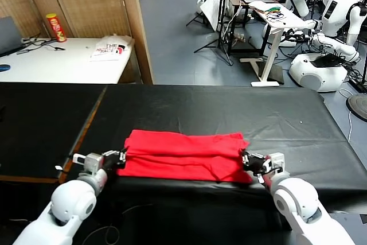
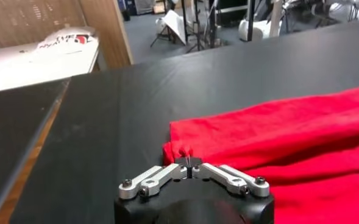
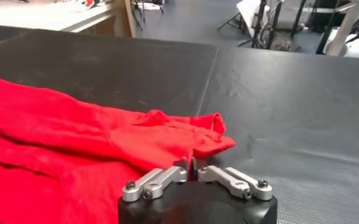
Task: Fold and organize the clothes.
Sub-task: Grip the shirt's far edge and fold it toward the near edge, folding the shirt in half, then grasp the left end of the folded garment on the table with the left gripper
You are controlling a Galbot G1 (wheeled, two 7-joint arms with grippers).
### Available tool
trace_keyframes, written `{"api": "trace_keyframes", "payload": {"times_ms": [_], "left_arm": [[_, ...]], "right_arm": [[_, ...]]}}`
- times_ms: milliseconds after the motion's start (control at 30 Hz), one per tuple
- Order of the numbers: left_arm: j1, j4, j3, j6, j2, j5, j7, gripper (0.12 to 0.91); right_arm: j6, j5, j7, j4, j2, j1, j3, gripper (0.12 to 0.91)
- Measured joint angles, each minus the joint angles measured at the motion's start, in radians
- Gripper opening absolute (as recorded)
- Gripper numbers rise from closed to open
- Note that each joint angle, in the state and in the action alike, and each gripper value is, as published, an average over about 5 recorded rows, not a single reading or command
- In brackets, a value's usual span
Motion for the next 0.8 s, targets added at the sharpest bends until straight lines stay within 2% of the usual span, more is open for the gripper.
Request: {"api": "trace_keyframes", "payload": {"times_ms": [33, 133, 200, 300, 500, 800], "left_arm": [[0.001, -0.006, -0.002, 0.009, 0.002, -0.002, -0.001, 0.403], [-0.003, -0.018, -0.010, 0.023, 0.008, -0.011, -0.002, 0.570], [-0.017, -0.016, -0.020, 0.017, 0.007, -0.029, 0.001, 0.682], [-0.058, 0.001, -0.035, -0.008, -0.003, -0.076, 0.011, 0.777], [-0.161, 0.081, -0.016, -0.018, -0.046, -0.124, 0.008, 0.798], [-0.214, 0.210, 0.010, -0.012, -0.136, -0.124, 0.024, 0.798]], "right_arm": [[0.004, 0.009, 0.001, 0.006, -0.005, -0.001, 0.010, 0.611], [0.046, 0.014, 0.006, 0.008, -0.007, 0.009, 0.036, 0.743], [0.083, -0.005, 0.009, -0.006, 0.006, 0.029, 0.042, 0.780], [0.117, -0.047, 0.014, -0.047, 0.045, 0.070, 0.034, 0.795], [0.135, -0.141, 0.018, -0.170, 0.143, 0.151, -0.002, 0.798], [0.165, -0.180, 0.005, -0.315, 0.240, 0.205, -0.021, 0.782]]}}
